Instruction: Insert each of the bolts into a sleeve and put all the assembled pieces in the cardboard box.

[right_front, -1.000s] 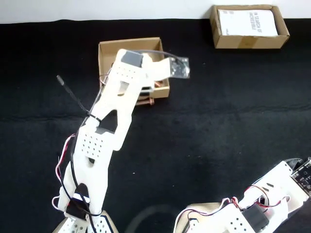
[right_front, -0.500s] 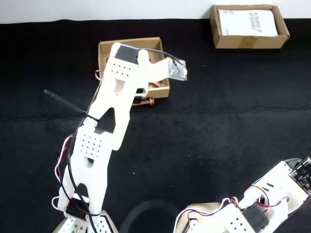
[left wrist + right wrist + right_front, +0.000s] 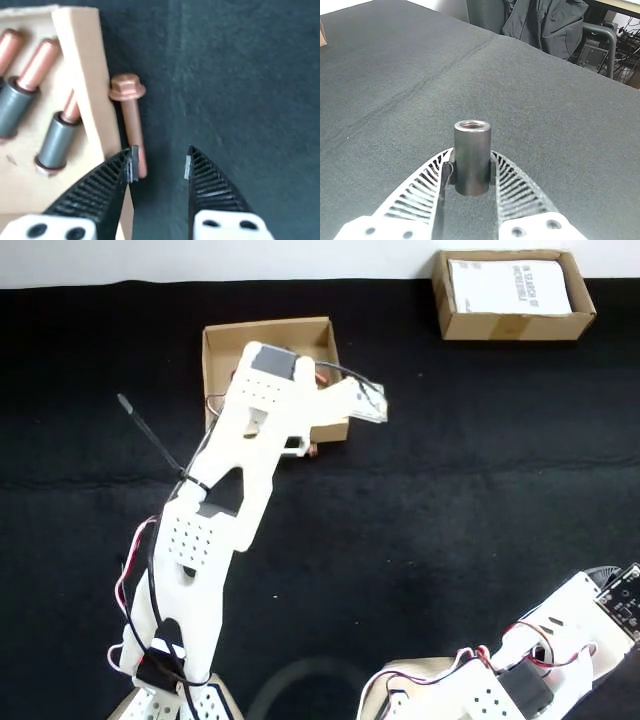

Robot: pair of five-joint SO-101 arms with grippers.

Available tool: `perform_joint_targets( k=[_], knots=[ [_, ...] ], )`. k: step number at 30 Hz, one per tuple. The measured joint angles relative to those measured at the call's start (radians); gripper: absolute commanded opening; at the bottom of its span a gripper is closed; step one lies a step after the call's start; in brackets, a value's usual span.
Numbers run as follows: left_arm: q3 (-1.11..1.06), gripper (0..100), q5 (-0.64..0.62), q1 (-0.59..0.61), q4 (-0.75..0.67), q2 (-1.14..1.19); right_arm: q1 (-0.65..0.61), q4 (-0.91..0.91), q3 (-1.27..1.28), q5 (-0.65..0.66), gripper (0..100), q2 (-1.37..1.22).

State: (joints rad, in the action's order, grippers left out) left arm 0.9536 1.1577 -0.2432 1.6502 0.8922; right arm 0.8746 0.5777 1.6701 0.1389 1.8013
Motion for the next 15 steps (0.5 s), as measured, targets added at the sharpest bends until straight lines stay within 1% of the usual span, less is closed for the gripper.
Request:
perform_joint_targets(
  k=[15],
  knots=[
    [-0.19,17,-0.009,-0.02,-0.209,-0.002,0.0,0.0,0.0,0.0,0.7,0.003]
  ],
)
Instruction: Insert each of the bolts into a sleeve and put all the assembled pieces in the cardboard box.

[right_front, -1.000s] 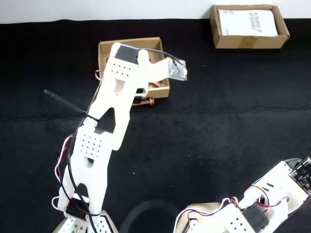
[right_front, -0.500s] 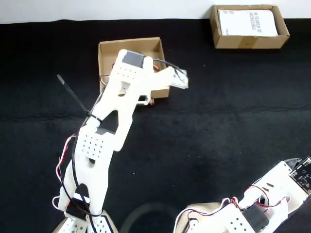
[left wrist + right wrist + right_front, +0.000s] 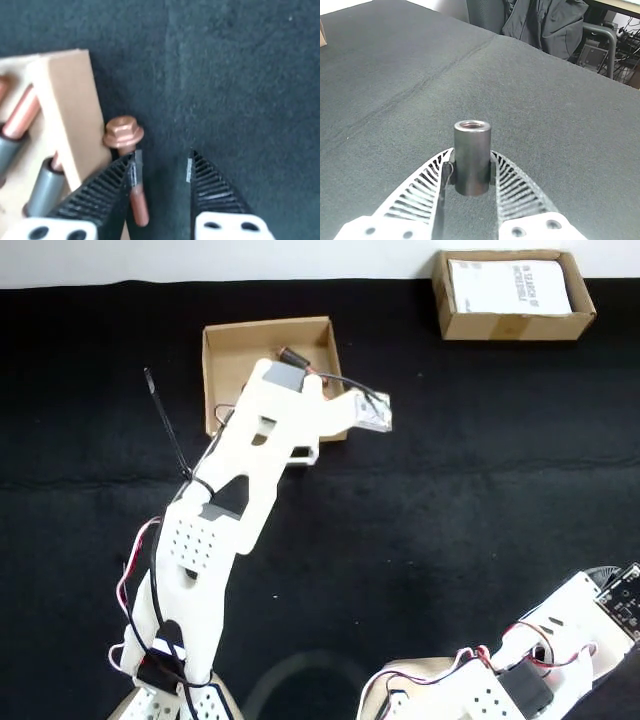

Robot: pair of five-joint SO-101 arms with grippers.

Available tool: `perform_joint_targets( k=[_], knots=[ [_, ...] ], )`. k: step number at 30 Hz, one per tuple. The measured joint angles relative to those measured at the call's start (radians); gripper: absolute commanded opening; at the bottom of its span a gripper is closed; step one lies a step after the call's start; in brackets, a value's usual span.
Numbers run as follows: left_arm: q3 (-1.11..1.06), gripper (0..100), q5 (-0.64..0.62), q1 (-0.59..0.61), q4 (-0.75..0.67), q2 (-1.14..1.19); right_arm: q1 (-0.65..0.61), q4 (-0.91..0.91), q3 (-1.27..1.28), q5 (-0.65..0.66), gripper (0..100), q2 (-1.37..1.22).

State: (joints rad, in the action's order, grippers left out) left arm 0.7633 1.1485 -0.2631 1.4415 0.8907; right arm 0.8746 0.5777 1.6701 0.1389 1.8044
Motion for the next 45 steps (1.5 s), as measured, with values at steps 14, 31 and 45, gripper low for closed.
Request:
perform_joint_targets(
  k=[14,31,45],
  knots=[
    [0.094,17,-0.046,-0.002,0.049,0.025,-0.012,0.0,0.0,0.046,0.7,0.009],
    [0.232,16,-0.046,0.008,0.074,0.167,-0.012,0.0,0.0,0.046,0.7,0.009],
    [0.416,17,-0.112,0.008,0.152,0.227,-0.012,0.0,0.0,0.046,0.7,0.009]
  ],
)
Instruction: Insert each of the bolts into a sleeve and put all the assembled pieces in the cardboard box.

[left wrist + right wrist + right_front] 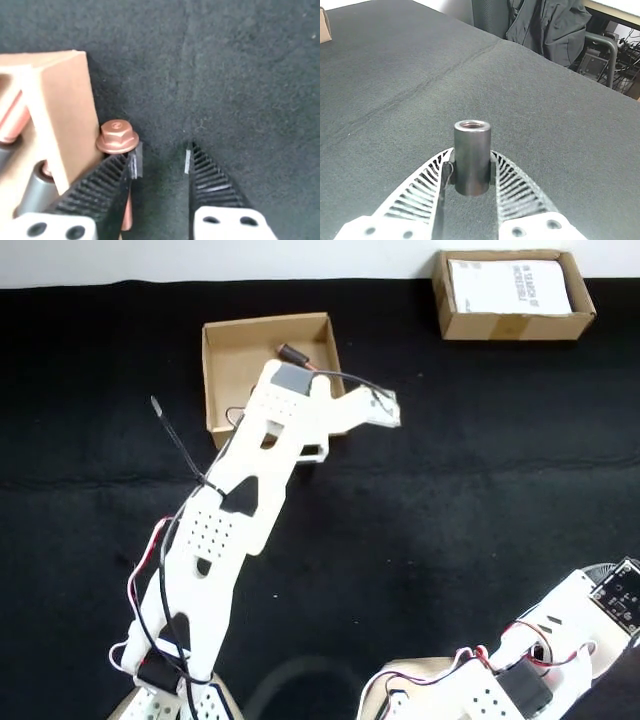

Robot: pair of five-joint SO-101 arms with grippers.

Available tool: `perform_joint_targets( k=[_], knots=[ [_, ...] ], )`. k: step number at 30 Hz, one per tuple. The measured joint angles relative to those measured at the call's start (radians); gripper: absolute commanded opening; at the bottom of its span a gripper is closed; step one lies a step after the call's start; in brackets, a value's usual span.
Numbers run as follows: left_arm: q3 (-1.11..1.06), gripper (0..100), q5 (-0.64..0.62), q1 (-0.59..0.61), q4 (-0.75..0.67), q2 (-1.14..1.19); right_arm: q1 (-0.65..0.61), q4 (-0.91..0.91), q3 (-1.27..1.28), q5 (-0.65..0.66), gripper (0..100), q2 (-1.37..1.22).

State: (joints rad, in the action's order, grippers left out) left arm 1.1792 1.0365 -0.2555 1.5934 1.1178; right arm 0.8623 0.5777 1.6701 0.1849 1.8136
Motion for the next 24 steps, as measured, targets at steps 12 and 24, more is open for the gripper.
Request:
perform_joint_targets(
  k=[12,24],
  knots=[
    [0.149,16,-0.138,0.029,-0.04,0.058,-0.011,0.0,0.0,0.0,0.7,0.0],
    [0.166,16,-0.098,0.043,-0.107,0.166,-0.014,0.0,0.0,0.044,0.7,0.0]
  ],
)
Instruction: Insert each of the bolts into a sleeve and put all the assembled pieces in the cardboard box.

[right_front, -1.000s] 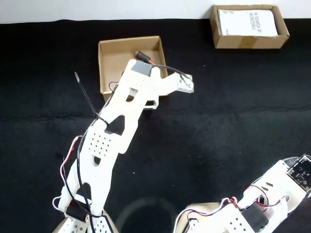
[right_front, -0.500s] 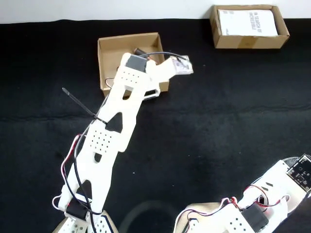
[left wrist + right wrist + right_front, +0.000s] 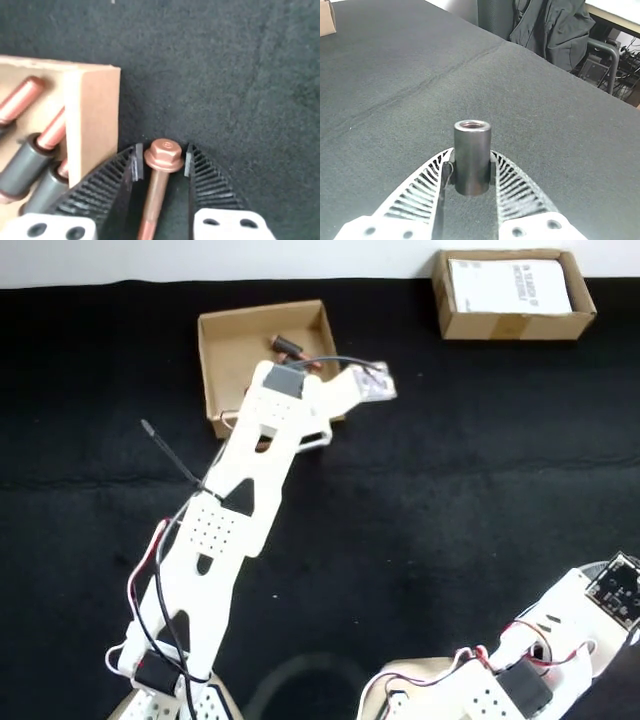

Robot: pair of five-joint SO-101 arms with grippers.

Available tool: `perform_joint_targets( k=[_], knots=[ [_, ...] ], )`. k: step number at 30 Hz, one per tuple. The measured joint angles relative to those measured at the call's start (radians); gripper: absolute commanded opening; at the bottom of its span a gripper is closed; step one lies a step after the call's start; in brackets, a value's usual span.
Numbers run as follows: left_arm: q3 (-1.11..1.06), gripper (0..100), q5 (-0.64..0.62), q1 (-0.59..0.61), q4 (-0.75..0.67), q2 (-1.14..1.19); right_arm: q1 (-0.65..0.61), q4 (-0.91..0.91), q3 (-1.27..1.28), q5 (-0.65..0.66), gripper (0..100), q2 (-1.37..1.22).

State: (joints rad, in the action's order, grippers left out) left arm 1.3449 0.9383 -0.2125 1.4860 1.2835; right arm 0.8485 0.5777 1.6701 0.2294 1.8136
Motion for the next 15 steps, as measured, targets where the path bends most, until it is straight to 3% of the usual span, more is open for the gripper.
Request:
perform_joint_targets(
  k=[15],
  knots=[
    [0.014,17,0.112,0.009,0.015,0.002,0.0,0.0,0.0,0.0,0.7,0.0]
  ],
)
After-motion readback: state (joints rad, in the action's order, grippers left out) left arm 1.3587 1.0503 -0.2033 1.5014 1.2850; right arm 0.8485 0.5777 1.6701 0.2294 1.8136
